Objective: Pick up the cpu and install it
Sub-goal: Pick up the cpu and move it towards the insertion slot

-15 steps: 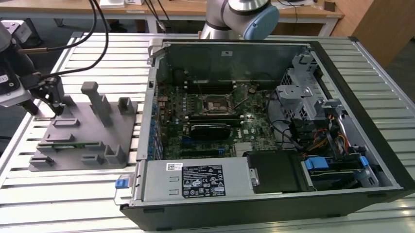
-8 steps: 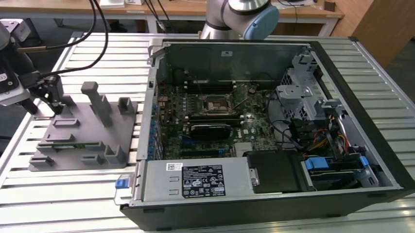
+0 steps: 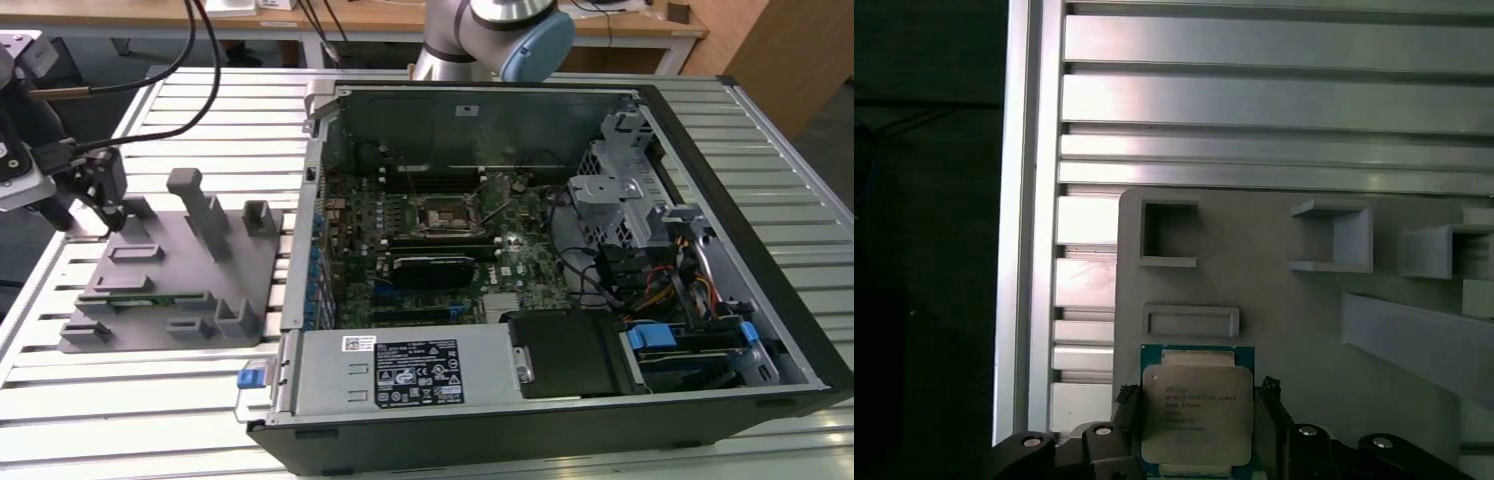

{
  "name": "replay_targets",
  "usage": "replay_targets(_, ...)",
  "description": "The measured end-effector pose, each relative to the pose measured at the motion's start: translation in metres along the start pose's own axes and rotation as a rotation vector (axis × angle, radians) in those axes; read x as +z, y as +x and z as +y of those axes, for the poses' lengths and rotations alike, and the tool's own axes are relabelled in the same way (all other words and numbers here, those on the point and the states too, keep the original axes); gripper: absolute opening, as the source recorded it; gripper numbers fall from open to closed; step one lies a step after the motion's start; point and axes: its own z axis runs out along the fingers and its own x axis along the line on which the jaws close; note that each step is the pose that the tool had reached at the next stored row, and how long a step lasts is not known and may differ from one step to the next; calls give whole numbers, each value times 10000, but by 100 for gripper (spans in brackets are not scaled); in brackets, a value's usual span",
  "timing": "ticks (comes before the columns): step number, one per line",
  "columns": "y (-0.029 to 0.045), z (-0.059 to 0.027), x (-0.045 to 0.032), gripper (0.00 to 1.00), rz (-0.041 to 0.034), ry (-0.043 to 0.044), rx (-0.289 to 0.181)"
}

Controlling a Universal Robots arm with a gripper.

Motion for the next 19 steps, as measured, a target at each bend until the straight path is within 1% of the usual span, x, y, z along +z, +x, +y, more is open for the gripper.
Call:
replay_targets(7,0,4,-110,54,0,-1,0)
replay_targets(19,-1,10,-243,54,0,0,0)
